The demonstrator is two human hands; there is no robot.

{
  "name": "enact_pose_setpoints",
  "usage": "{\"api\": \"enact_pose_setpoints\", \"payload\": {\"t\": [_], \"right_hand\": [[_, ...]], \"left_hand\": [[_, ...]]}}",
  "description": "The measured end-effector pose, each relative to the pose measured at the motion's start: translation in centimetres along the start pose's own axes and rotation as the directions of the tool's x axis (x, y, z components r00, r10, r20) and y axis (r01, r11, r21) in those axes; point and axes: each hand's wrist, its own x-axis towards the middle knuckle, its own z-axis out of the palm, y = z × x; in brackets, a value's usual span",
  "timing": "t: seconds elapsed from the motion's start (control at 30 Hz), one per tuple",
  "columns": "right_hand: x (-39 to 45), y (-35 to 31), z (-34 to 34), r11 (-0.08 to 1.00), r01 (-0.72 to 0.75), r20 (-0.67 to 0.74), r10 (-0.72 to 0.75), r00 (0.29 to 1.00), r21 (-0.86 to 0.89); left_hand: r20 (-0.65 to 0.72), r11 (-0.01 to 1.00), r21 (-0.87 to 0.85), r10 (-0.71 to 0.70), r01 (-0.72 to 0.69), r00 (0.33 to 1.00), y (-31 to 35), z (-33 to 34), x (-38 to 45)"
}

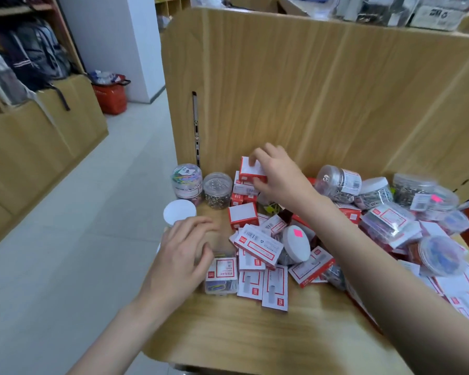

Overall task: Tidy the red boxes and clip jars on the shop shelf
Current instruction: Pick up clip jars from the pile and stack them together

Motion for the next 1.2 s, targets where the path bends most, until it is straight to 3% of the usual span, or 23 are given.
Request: {"api": "enact_pose_setpoints", "payload": {"t": [0.23,0.43,0.5,0.6,0.7,0.83,1.0,1.2], "right_hand": [[-2.3,1.1,-0.5,0.991,-0.019,-0.102,0.033,0.994,0.136],[-8.2,0.1,-3.6,0.943,-0.072,0.264,-0.017,0.964,0.324],[-9.4,-0.5,-3.2,0.954,-0.076,0.342,-0.028,0.939,0.289],[-10.4,-0.6,-2.4,0.973,-0.036,0.35,-0.047,0.936,0.226],[-11.3,0.7,-2.6,0.99,-0.095,0.391,0.048,0.919,0.1],[-12.0,1.7,-2.1,0.993,-0.09,0.343,0.06,0.938,0.071],[-11.6,2.2,-3.7,0.929,-0.157,0.294,0.055,0.954,0.336],[-10.0,1.9,-7.1,0.682,-0.255,0.244,0.115,0.963,0.686]], "left_hand": [[-0.017,0.999,0.007,-0.032,0.032,0.999,-0.4,-0.3,-0.4],[0.038,1.0,-0.019,0.01,-0.01,0.999,0.5,0.4,-0.6],[0.063,0.999,-0.027,0.023,-0.021,0.998,0.9,0.7,-0.6],[0.105,0.998,-0.03,0.067,-0.064,0.992,1.4,1.0,-0.5],[0.194,0.996,-0.029,0.091,-0.087,0.977,1.6,1.5,-0.1],[0.339,0.998,0.016,0.052,-0.061,0.939,1.7,2.5,0.4],[0.388,0.994,0.056,0.061,-0.09,0.92,1.8,2.7,0.5],[0.343,0.993,0.005,0.112,-0.121,0.933,2.1,2.6,0.0]]}}
